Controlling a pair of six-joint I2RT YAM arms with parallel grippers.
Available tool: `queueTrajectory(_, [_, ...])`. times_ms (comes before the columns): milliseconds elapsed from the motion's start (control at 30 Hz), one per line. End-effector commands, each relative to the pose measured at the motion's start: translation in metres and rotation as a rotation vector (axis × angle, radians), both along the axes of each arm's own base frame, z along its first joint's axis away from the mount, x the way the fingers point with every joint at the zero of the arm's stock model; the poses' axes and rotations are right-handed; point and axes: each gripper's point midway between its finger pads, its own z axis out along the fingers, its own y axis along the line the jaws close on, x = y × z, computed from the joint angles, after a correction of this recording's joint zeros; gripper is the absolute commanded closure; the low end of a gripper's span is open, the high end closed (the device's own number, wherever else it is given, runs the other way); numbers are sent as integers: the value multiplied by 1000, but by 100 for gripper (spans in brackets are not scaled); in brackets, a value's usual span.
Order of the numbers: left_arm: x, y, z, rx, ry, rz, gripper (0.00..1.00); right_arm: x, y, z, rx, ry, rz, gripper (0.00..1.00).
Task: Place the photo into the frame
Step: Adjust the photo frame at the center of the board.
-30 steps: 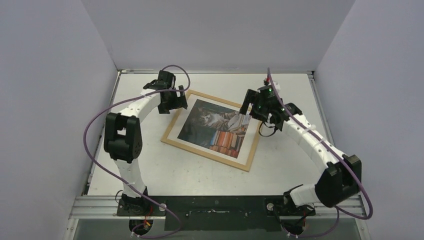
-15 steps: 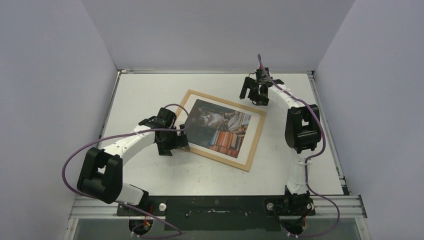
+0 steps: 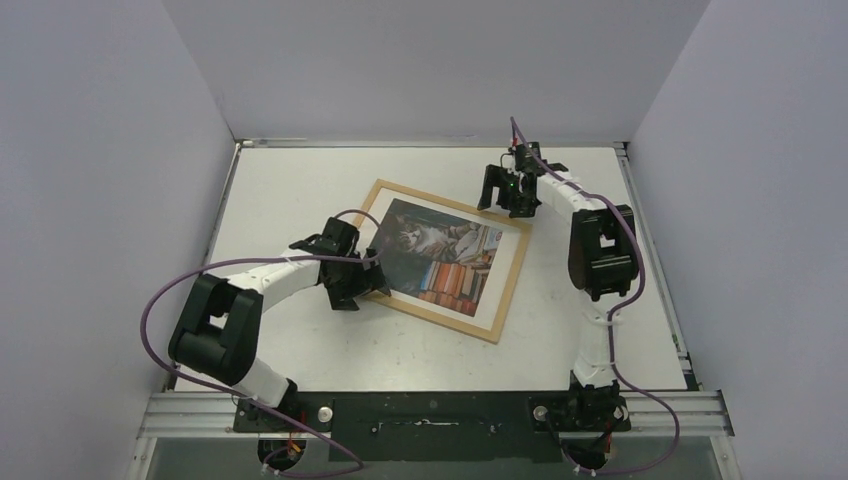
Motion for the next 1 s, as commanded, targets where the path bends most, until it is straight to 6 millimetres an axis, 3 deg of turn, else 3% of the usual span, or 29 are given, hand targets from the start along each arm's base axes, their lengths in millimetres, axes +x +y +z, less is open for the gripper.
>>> queueTrajectory(0, [36, -8, 1, -29, -63, 1, 12, -27, 5, -10, 46, 67, 68, 7])
queueTrajectory(167, [76, -13, 13, -57, -123, -17, 12, -47, 9, 4, 99, 60, 52, 7])
queueTrajectory(467, [139, -7, 10, -66, -164, -66, 12, -99, 16, 25, 207, 79, -12, 7])
queueTrajectory(633, [151, -13, 4, -96, -137, -114, 13, -125, 15, 30, 245, 103, -50, 8])
queueTrajectory(767, [154, -1, 18, -54, -179, -101, 12, -127, -13, 49, 113, 52, -116, 8])
queueTrajectory(967, [138, 43, 64, 164, -239, -68, 10, -134, -76, 112, -129, -143, -309, 7])
